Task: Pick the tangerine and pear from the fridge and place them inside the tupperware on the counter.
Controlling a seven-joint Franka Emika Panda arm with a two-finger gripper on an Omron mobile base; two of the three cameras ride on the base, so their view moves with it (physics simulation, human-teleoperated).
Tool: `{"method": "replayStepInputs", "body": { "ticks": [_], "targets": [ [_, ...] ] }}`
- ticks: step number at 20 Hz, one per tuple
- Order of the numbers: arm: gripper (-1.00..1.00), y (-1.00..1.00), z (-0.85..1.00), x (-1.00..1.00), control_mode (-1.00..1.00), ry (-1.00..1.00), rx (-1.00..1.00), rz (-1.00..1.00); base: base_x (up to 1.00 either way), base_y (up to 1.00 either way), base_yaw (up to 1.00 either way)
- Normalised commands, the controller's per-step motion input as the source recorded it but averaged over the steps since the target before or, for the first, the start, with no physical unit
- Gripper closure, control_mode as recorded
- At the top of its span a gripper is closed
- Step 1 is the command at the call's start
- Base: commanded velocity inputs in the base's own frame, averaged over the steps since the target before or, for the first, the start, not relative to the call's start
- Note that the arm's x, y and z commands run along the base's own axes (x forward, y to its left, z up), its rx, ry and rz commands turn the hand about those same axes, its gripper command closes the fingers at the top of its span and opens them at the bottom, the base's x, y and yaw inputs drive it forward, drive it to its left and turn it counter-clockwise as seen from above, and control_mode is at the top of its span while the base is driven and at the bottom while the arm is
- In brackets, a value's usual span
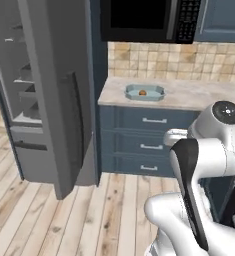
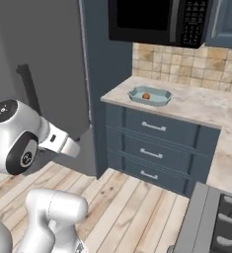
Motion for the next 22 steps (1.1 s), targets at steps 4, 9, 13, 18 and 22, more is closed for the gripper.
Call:
{"method": "replayStepInputs", "body": {
  "ticks": [4, 9, 13, 18, 22],
  "targets": [
    [-1.00, 0.00, 0.00, 0.00, 1.00, 0.00, 0.00, 0.00, -0.32, 0.52, 0.17],
    [-1.00, 0.00, 0.00, 0.00, 1.00, 0.00, 0.00, 0.00, 0.00, 0.65, 0.08],
    [-1.00, 0.00, 0.00, 0.00, 1.00, 0.00, 0.00, 0.00, 0.00, 0.74, 0.06],
    [-1.00, 0.00, 0.00, 0.00, 1.00, 0.00, 0.00, 0.00, -0.23, 0.72, 0.04],
    [-1.00, 0.00, 0.00, 0.00, 1.00, 0.00, 0.00, 0.00, -0.19, 0.79, 0.02]
  ]
}}
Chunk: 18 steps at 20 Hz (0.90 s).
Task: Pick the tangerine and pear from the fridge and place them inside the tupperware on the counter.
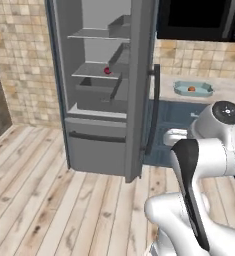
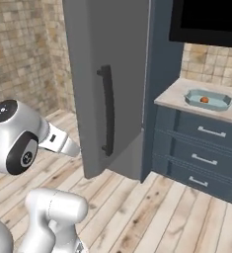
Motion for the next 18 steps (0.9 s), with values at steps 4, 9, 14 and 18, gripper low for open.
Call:
{"method": "replayStepInputs", "body": {
  "ticks": [4, 9, 14, 18],
  "targets": [
    [-1.00, 0.00, 0.00, 0.00, 1.00, 0.00, 0.00, 0.00, 0.00, 0.91, 0.00],
    [-1.00, 0.00, 0.00, 0.00, 1.00, 0.00, 0.00, 0.00, 0.20, 0.96, 0.00],
    [-1.00, 0.00, 0.00, 0.00, 1.00, 0.00, 0.00, 0.00, 0.43, 0.90, 0.00],
    [-1.00, 0.00, 0.00, 0.00, 1.00, 0.00, 0.00, 0.00, 0.58, 0.57, -0.01]
  ]
}}
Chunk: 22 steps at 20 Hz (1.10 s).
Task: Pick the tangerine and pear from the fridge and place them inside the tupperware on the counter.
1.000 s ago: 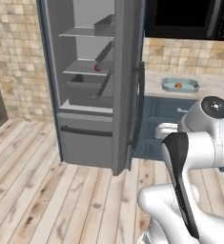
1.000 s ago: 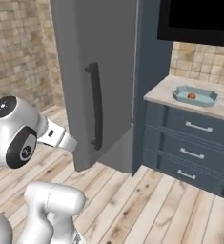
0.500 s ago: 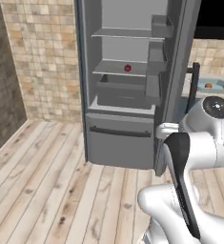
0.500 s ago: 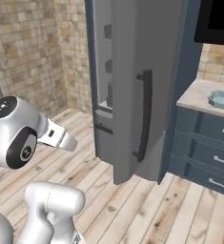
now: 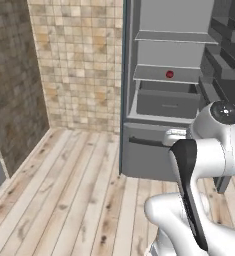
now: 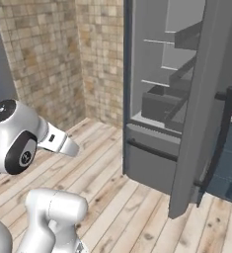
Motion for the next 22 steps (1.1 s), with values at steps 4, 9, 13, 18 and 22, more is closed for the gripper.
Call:
{"method": "replayStepInputs", "body": {
  "ticks": [4, 9, 13, 18, 22],
  "targets": [
    [-1.00, 0.00, 0.00, 0.00, 1.00, 0.00, 0.00, 0.00, 0.46, 0.13, -0.13],
    [-1.00, 0.00, 0.00, 0.00, 1.00, 0.00, 0.00, 0.00, 0.33, 0.00, -0.22],
    [-1.00, 0.00, 0.00, 0.00, 1.00, 0.00, 0.00, 0.00, 0.19, 0.00, -0.25],
    [-1.00, 0.00, 0.00, 0.00, 1.00, 0.00, 0.00, 0.00, 0.40, 0.00, -0.28],
    [-1.00, 0.00, 0.00, 0.00, 1.00, 0.00, 0.00, 0.00, 0.35, 0.03, -0.32]
  ]
}}
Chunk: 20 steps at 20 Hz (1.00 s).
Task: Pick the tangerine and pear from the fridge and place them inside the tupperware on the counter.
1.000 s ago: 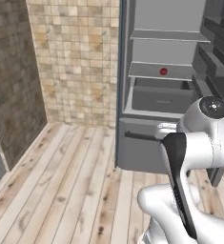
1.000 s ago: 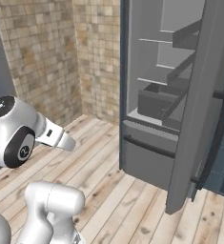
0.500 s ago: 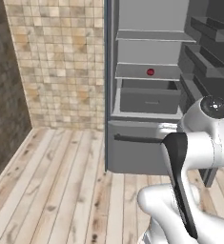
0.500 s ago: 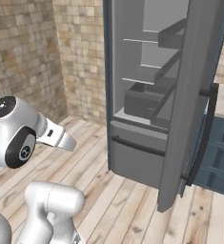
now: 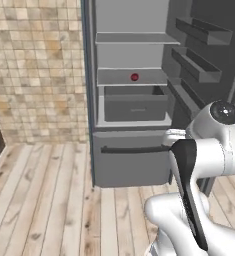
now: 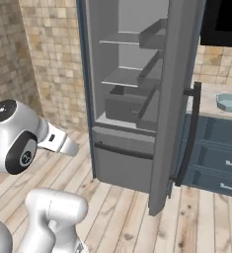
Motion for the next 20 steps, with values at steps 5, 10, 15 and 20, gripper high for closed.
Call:
{"method": "replayStepInputs", "body": {
  "ticks": [5, 10, 15, 20],
  "targets": [
    [-1.00, 0.00, 0.00, 0.00, 1.00, 0.00, 0.00, 0.00, 0.49, 0.17, -0.28],
    [-1.00, 0.00, 0.00, 0.00, 1.00, 0.00, 0.00, 0.00, 0.79, 0.21, -0.20],
    [-1.00, 0.00, 0.00, 0.00, 1.00, 0.00, 0.00, 0.00, 0.88, 0.29, -0.17],
    [-1.00, 0.00, 0.00, 0.00, 1.00, 0.00, 0.00, 0.00, 0.82, 0.32, -0.14]
  ]
}}
